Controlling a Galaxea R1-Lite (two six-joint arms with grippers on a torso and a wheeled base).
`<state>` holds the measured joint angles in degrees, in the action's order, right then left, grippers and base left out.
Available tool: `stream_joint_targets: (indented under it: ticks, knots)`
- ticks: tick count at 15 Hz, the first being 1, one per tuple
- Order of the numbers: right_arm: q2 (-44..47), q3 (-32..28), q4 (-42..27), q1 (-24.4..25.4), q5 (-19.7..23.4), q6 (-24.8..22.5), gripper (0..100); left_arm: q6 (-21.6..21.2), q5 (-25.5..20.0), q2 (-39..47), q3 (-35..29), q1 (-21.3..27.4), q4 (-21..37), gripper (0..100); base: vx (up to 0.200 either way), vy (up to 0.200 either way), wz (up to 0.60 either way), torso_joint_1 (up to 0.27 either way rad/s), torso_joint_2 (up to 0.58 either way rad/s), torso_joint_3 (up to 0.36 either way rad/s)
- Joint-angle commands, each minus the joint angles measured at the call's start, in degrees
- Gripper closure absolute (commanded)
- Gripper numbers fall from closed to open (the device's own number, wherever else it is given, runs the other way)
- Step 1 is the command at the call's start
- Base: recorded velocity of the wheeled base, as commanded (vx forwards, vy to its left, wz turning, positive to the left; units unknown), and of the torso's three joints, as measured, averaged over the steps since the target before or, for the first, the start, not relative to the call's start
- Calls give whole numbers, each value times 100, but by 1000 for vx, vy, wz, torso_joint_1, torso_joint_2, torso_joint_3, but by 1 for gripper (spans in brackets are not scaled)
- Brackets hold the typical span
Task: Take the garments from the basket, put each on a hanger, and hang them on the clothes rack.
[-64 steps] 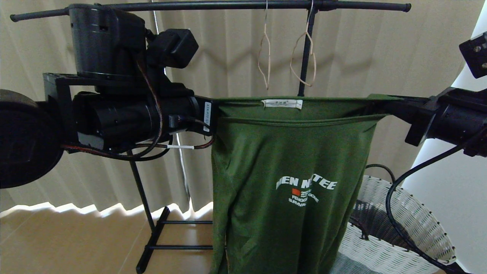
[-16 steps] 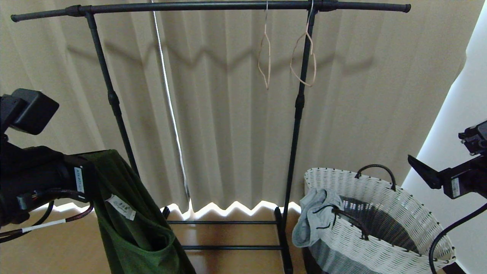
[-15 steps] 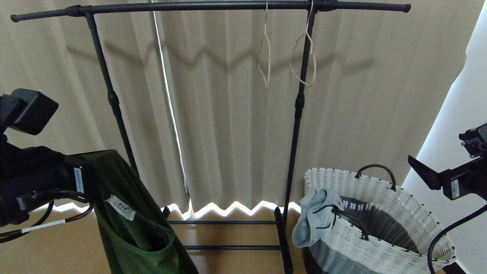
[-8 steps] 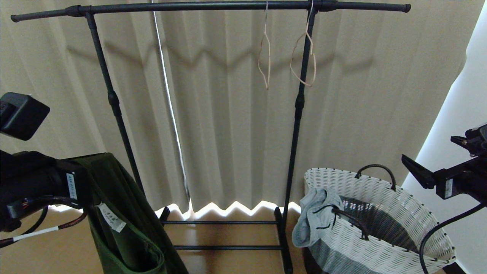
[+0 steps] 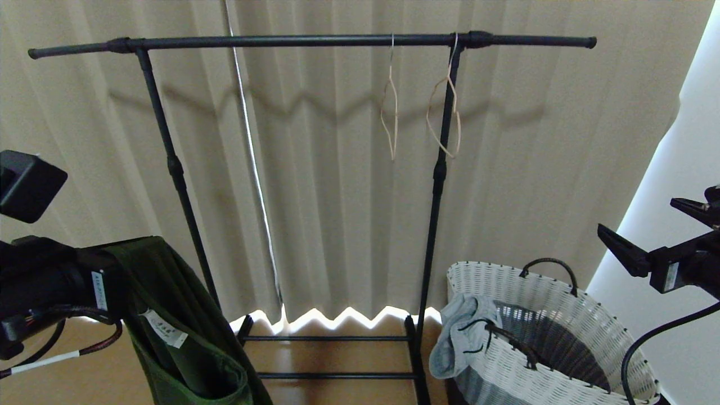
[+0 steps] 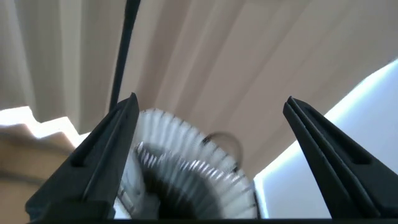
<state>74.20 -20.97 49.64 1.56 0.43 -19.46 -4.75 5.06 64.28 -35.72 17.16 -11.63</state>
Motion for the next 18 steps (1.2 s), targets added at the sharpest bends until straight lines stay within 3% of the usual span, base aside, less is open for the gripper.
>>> stream_joint_targets:
  ticks: [1,4,13,18]
  knots:
    - [-20,31,-16,2,1,-6,0,-8,4,5,74,-3,-50,100,0,0,0,183,-544,-281]
    - [-55,23,-16,20,-8,-6,0,-316,4,14,320,-29,-428,100,0,0,0,217,-473,-286]
    - [-55,40,-16,37,-16,-6,0,-342,4,14,364,-38,-551,100,0,0,0,205,-484,-277]
    - [-125,462,28,46,283,-181,0,-324,4,14,364,-29,-648,100,0,0,0,116,-254,-137]
